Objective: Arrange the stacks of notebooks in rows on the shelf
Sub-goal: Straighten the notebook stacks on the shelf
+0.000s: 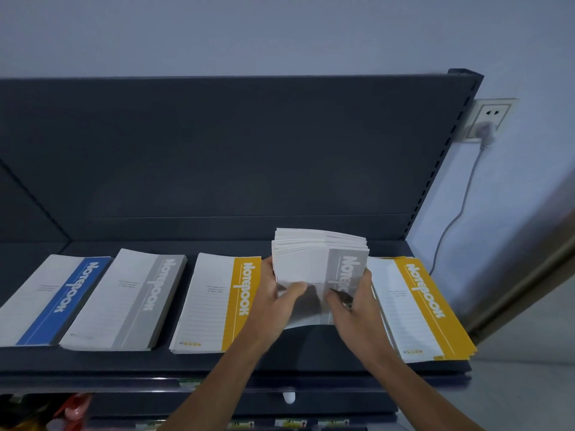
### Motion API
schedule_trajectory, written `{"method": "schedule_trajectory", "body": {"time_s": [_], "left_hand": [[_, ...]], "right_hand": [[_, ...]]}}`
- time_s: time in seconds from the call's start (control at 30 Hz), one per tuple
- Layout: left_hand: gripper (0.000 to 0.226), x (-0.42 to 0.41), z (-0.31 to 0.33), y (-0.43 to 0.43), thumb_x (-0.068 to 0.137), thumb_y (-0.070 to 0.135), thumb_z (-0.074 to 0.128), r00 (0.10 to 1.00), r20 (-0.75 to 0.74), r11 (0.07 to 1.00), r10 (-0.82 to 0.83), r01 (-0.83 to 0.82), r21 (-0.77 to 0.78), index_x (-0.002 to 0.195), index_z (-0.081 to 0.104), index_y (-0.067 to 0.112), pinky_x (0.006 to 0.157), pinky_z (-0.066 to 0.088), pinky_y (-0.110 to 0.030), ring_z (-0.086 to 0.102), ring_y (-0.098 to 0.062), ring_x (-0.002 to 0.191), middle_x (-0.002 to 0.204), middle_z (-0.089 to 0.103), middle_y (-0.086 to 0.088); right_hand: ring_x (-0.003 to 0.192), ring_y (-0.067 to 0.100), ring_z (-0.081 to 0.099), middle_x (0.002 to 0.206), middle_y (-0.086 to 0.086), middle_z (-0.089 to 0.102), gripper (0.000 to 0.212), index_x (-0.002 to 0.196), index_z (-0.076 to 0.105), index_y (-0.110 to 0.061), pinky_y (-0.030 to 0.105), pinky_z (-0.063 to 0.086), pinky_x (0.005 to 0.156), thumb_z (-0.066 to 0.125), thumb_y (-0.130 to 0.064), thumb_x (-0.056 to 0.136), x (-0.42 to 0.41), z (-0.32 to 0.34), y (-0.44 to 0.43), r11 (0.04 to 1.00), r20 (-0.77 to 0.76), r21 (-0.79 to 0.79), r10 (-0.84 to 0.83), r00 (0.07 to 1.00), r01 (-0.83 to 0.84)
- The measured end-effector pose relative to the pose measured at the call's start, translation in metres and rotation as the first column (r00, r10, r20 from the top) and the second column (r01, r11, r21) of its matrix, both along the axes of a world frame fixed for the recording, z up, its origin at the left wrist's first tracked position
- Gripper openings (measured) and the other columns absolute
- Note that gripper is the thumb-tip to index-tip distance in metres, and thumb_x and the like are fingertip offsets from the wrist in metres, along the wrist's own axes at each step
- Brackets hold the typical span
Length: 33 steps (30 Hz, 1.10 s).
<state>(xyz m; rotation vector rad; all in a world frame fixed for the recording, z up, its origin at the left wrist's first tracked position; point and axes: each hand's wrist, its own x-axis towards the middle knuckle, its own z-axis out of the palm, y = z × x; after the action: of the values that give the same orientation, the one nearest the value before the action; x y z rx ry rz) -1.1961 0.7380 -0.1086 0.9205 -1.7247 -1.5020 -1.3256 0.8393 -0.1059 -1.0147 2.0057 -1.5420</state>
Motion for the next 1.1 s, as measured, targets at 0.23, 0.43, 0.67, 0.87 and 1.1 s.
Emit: {"method": "schedule_trajectory", "body": {"time_s": [0.23, 0.43, 0.67, 0.87, 1.1], "left_hand": [[0.053, 0.001, -0.013, -0.002, 0.096, 0.043, 0.062, 0.966, 0.233, 0.954, 0.116, -0.042, -0.298, 0.140, 0.033, 0.035, 0.096, 0.044, -0.017, 0.046, 0.000, 0.122, 0.130, 0.044, 0.020], [0.052, -0.008, -0.016, 0.003, 0.093, 0.057, 0.056, 0.892, 0.308, 0.856, 0.331, -0.146, -0.496, 0.131, 0.035, 0.028, 0.083, 0.048, -0.021, 0.049, -0.007, 0.108, 0.123, 0.045, 0.009], [0.054, -0.027, -0.005, -0.009, 0.087, 0.065, 0.062, 0.770, 0.533, 0.900, 0.351, -0.119, -0.419, 0.115, 0.051, 0.019, 0.061, 0.037, -0.018, 0.051, -0.011, 0.087, 0.109, 0.058, 0.004], [0.058, -0.030, -0.017, -0.014, 0.089, 0.064, 0.060, 0.657, 0.698, 0.937, 0.285, -0.037, -0.348, 0.114, 0.055, 0.012, 0.068, 0.052, -0.030, 0.067, -0.022, 0.092, 0.103, 0.068, -0.003], [0.055, -0.028, -0.020, -0.016, 0.089, 0.061, 0.063, 0.616, 0.719, 0.911, 0.321, 0.005, -0.411, 0.115, 0.056, 0.013, 0.064, 0.044, -0.026, 0.066, -0.020, 0.092, 0.105, 0.069, -0.003]], "right_hand": [[0.101, -0.010, 0.061, 0.109, -0.024, 0.063, 0.036, 0.109, 0.039, -0.046, 0.009, 0.052, 0.070, 0.062, -0.022, 0.096, -0.001, -0.008, 0.001, 1.000, -0.018, 0.014, -0.015, 1.000, 0.015], [0.095, 0.002, 0.062, 0.111, -0.016, 0.059, 0.035, 0.119, 0.036, -0.034, 0.013, 0.050, 0.061, 0.061, -0.023, 0.097, -0.006, -0.007, 0.000, 0.992, -0.190, 0.100, -0.056, 0.980, 0.076], [0.095, 0.013, 0.061, 0.114, -0.004, 0.066, 0.038, 0.126, 0.053, -0.023, 0.025, 0.048, 0.069, 0.067, -0.024, 0.091, -0.036, 0.008, -0.016, 0.933, -0.208, 0.350, -0.013, 0.978, 0.087], [0.066, 0.005, 0.046, 0.094, -0.002, 0.054, 0.017, 0.095, 0.051, -0.017, 0.018, 0.032, 0.050, 0.065, -0.027, 0.091, -0.030, -0.002, -0.031, 0.828, -0.338, 0.537, 0.038, 0.940, 0.160], [0.065, 0.008, 0.043, 0.096, -0.003, 0.042, 0.025, 0.091, 0.046, -0.017, 0.017, 0.032, 0.051, 0.066, -0.032, 0.092, -0.030, -0.014, -0.036, 0.797, -0.406, 0.580, 0.104, 0.908, 0.169]]}}
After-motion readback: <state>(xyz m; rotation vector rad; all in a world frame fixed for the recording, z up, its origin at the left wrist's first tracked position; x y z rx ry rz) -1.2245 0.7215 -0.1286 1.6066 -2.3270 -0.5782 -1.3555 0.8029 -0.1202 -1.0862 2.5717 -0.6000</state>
